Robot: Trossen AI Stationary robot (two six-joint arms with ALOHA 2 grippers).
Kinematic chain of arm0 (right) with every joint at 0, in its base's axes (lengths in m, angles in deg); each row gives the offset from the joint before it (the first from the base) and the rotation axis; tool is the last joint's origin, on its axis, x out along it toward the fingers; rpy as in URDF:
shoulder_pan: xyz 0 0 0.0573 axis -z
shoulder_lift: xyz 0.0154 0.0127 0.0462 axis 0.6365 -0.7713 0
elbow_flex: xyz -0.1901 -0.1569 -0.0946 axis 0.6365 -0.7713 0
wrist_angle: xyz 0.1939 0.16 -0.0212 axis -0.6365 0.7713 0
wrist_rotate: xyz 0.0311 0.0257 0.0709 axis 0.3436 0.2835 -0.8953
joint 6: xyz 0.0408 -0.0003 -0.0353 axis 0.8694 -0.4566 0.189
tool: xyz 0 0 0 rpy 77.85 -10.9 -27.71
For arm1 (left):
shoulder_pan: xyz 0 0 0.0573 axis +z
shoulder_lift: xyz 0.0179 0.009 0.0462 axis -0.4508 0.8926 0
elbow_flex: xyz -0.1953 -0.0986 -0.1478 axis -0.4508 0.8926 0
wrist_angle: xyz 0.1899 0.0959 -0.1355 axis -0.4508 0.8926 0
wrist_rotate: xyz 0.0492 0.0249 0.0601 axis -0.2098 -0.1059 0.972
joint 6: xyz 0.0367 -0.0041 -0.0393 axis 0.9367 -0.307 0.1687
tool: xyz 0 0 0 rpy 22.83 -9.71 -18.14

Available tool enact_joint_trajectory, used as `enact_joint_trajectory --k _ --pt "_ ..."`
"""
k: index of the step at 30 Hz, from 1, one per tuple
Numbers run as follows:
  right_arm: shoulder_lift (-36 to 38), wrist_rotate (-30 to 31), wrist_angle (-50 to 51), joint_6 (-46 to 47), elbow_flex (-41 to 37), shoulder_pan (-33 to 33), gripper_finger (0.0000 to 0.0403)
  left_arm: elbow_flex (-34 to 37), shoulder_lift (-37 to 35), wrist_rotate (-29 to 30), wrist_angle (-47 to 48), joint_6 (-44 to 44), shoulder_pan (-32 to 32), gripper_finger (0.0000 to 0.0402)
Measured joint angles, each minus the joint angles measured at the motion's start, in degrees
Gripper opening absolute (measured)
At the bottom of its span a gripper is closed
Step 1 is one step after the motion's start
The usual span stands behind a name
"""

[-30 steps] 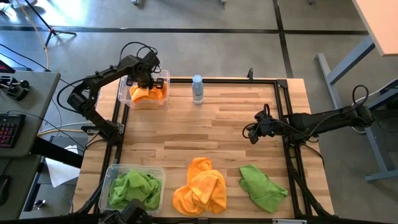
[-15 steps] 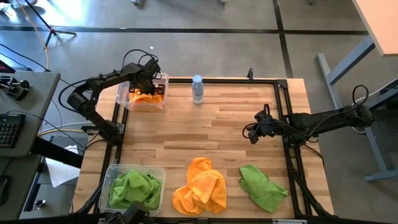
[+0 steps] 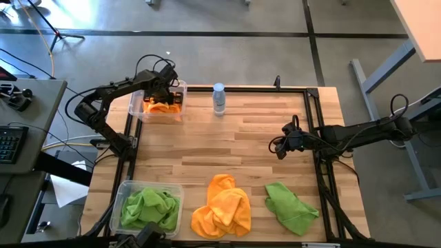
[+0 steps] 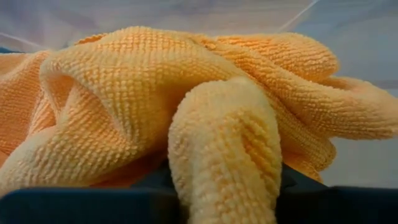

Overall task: Sort microfiber towel by color & place in baskets
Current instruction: Put the yellow microfiber towel into the top transparent bin

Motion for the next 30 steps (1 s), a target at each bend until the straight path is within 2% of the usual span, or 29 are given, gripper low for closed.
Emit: enact_joint_trajectory --k 5,11,19,23,25,28,30 --pt "-0.02 -0.07 0.00 -0.02 0.00 0.01 0.0000 -0.64 -2.11 -0.21 0.60 0.29 -0.34 0.0130" --pt "-0.01 -0.23 0.00 -0.03 0.02 -0.01 0.0000 -1.42 -10.45 0.77 0.55 -0.58 -1.16 0.0134" --pt "-0.02 -0.24 0.00 -1.14 0.02 0.01 0.0000 -1.46 -20.78 6.64 0.13 -1.07 -1.14 0.0135" --pt "-0.01 -0.24 0.00 -2.42 0.02 0.00 0.0000 -1.51 -21.70 4.46 1.60 3.01 -1.11 0.0135" --pt "0.00 -0.24 0.00 -2.64 0.02 0.01 0.0000 -1.48 -21.52 5.61 4.16 0.16 -1.14 0.0135" --pt "-0.01 -0.40 0.00 -2.64 0.02 -0.01 0.0000 -1.48 -20.97 -0.88 3.78 2.67 -1.07 0.0135" --pt "0.00 -0.54 0.00 -2.64 0.02 -0.01 0.0000 -1.48 -21.00 1.97 4.38 2.85 -1.23 0.0135"
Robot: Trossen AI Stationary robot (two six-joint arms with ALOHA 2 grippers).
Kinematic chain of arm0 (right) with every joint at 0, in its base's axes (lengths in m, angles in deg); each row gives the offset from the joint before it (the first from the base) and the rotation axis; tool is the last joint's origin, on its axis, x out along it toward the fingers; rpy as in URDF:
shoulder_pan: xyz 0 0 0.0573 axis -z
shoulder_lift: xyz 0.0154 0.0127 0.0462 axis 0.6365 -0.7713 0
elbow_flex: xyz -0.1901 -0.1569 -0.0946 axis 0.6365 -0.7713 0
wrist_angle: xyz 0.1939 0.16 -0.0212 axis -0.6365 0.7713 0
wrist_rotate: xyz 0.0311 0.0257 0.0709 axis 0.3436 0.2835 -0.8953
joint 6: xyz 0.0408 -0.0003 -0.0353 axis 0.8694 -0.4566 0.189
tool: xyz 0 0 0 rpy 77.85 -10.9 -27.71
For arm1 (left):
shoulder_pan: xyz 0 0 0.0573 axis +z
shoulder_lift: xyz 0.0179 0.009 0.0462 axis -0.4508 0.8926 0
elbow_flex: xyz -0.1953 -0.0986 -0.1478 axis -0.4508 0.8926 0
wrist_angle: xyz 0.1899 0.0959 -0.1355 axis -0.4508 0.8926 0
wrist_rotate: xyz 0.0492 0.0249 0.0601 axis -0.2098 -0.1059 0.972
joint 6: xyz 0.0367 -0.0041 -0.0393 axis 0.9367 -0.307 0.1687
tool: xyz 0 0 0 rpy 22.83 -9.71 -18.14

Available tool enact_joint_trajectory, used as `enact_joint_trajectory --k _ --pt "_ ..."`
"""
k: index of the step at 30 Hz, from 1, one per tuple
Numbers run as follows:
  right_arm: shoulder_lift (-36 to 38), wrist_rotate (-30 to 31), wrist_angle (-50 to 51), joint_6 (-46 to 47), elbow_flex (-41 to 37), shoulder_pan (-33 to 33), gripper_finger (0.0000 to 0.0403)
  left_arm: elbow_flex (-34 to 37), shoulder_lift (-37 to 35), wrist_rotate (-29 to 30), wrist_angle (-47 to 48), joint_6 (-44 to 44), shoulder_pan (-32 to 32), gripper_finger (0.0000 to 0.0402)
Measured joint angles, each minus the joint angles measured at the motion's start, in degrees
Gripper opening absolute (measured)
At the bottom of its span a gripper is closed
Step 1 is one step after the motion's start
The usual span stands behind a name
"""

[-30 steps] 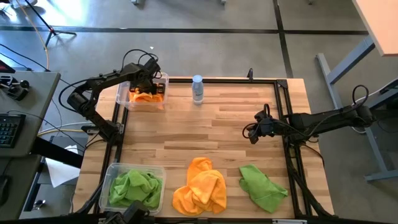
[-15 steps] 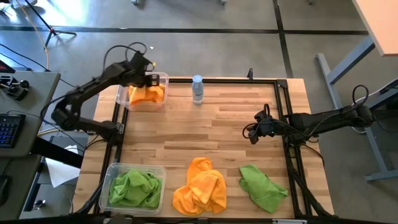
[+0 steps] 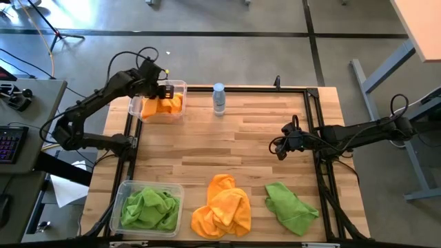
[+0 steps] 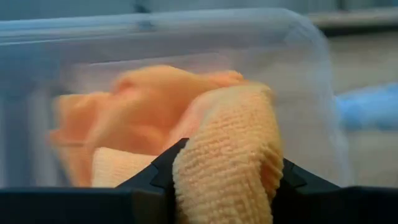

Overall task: Sort microfiber towel by color & place in baskets
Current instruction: Put the yellow microfiber towel into the top transparent bin

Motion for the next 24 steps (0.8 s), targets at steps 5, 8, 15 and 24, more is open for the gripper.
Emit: enact_joint_trajectory --k 5,8,15,24 --pt "0.00 -1.37 0.00 0.00 0.00 0.01 0.0000 0.00 -0.05 0.32 -2.73 -3.27 0.39 0.0135" --pt "0.00 -1.55 -0.09 -0.01 0.00 0.00 0.0000 0.00 0.01 2.58 -1.85 -4.71 0.48 0.0134" --pt "0.00 -1.85 -0.13 -0.02 0.00 0.02 0.0000 0.02 0.10 1.65 0.33 -5.21 1.11 0.0130" --pt "0.00 -1.85 -0.13 -0.46 0.00 0.02 0.0000 0.00 0.06 -0.71 -0.41 -3.42 0.96 0.0129"
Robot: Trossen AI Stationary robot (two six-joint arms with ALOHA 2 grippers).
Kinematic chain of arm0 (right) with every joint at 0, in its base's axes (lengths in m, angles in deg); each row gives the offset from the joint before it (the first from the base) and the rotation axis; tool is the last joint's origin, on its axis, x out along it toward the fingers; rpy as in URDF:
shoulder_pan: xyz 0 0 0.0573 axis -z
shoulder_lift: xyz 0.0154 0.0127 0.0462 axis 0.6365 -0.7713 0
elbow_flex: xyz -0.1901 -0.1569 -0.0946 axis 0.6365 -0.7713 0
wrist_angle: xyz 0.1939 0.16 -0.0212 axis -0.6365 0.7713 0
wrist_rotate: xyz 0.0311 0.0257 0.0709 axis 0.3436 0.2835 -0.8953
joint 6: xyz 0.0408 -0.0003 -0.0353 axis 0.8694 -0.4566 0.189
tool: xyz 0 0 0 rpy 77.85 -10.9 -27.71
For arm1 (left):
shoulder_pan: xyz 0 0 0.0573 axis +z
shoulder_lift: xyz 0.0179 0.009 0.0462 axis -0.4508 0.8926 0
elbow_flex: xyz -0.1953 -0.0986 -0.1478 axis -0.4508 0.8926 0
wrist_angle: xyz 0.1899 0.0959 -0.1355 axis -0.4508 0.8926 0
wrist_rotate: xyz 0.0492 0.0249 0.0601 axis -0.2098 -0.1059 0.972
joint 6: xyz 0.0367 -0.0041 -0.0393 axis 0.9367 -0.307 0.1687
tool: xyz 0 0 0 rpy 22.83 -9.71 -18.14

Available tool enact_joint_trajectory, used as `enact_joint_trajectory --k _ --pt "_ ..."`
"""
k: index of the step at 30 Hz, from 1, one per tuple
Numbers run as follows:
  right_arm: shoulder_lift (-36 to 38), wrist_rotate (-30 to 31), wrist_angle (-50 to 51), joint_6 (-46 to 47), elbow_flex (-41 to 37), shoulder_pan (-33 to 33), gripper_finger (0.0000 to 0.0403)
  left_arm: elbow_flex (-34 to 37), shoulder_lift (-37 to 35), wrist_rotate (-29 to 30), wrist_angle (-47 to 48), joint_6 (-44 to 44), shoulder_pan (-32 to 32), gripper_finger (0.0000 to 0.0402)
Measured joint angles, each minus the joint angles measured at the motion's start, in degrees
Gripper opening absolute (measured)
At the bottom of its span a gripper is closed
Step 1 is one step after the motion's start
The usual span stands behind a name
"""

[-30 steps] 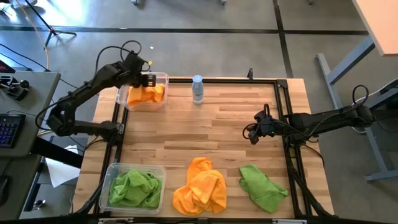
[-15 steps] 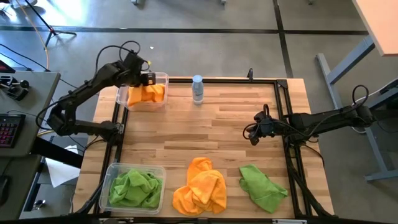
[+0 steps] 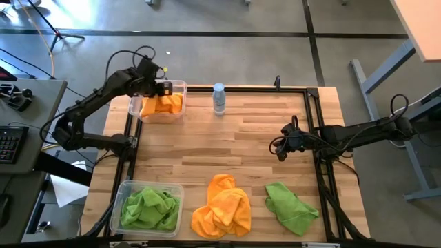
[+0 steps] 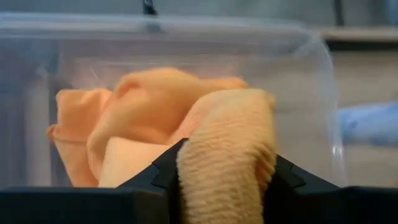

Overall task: Sort microfiber towel by color & place in baskets
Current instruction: Put the yellow microfiber towel into the top transparent bin

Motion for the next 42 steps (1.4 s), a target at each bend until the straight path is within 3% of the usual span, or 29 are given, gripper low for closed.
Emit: enact_joint_trajectory --k 3,23,33,42 --pt "0.00 0.00 -0.02 0.00 0.00 0.00 0.0000 0.00 0.02 4.48 2.04 -2.90 -0.15 0.0129" --pt "-0.01 0.04 -0.26 1.53 0.00 -0.01 0.0000 -3.32 -0.26 -0.04 -0.61 -0.09 -0.47 0.0129" --pt "0.00 0.04 -0.25 1.55 0.00 -0.01 0.0000 -3.32 -0.26 0.09 -0.65 -1.60 -0.67 0.0129" --pt "-0.02 0.04 -0.25 1.55 0.00 0.00 0.0000 -3.32 -0.26 4.23 -0.53 -1.04 -0.70 0.0129"
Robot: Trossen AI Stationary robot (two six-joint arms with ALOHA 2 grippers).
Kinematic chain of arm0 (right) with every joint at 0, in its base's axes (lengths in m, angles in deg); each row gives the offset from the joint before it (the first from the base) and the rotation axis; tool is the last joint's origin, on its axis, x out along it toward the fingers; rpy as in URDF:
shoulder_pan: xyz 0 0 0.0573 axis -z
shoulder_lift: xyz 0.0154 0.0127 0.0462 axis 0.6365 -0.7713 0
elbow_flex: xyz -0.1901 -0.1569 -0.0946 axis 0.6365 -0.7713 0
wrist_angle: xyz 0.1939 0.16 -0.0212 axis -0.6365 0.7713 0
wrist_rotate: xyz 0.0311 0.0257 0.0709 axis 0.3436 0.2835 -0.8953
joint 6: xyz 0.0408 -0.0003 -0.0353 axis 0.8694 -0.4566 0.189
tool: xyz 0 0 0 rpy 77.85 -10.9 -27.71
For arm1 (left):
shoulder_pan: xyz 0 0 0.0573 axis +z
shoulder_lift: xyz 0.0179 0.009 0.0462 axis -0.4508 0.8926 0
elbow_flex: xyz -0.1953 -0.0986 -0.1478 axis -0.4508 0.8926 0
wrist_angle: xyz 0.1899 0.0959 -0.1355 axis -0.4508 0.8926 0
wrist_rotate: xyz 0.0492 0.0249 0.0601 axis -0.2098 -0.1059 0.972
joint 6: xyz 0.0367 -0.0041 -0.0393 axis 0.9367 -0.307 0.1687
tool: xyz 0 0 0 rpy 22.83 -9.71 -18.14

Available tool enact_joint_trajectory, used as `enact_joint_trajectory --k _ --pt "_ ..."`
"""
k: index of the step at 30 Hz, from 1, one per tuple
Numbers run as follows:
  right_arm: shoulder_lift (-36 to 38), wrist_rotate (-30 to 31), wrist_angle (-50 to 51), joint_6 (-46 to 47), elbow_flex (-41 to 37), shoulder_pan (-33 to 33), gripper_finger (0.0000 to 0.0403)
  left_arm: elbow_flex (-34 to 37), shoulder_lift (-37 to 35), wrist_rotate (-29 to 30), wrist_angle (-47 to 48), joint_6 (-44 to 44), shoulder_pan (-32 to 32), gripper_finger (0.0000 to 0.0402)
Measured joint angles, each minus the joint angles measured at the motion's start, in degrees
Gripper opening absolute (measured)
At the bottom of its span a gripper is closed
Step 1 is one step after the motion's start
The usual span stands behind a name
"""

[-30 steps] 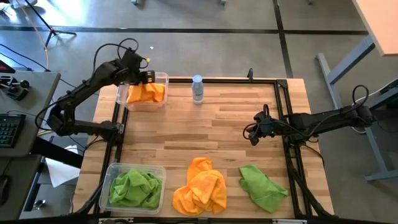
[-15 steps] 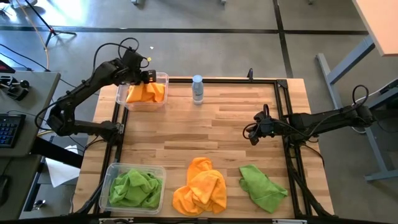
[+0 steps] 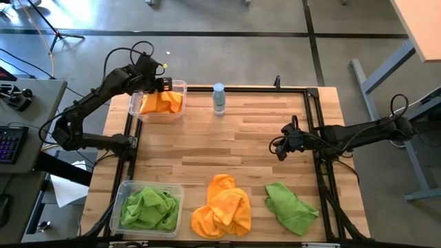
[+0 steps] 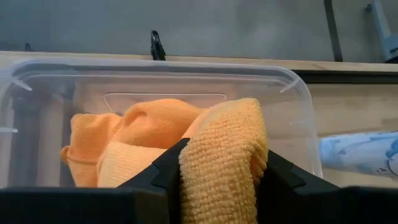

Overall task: Sort microfiber towel by color & place in baskets
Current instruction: Put the yellow microfiber towel into the top transparent bin

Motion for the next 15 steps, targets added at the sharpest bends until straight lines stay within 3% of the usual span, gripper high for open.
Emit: enact_joint_trajectory --k 6,15 --pt "0.02 0.00 0.01 0.00 0.00 0.00 0.0000 0.00 0.00 0.34 0.03 0.01 -0.06 0.0142" --pt "0.00 -0.02 -0.01 -0.02 0.00 0.00 0.0000 0.00 0.02 0.20 0.99 -1.65 -0.06 0.0216"
